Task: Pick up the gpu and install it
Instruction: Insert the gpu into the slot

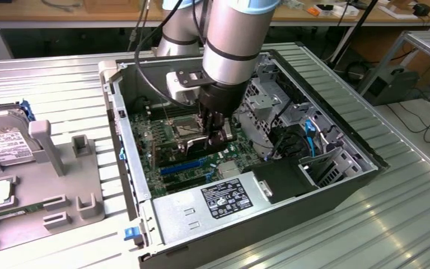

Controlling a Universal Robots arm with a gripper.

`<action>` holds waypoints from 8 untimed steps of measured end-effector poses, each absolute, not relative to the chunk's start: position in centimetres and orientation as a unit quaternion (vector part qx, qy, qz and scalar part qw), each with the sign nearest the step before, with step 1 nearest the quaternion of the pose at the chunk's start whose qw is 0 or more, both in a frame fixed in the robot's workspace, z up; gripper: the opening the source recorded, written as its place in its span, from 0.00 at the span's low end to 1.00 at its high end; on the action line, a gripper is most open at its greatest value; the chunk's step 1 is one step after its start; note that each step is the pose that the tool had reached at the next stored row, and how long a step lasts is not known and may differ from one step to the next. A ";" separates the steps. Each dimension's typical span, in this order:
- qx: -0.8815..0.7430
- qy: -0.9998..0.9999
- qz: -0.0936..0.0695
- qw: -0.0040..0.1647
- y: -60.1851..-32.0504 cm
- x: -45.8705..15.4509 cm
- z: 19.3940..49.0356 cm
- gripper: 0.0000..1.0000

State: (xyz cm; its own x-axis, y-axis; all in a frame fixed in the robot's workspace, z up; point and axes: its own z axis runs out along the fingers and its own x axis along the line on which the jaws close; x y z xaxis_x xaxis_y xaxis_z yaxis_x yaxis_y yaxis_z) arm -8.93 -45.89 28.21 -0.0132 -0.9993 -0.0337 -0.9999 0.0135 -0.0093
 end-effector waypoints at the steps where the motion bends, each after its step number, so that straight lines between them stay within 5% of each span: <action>1: -0.702 0.712 0.008 0.015 -45.9 -9.3 28.2 0.27; 8: -0.702 0.712 0.007 0.015 -46.5 -10.8 27.8 0.27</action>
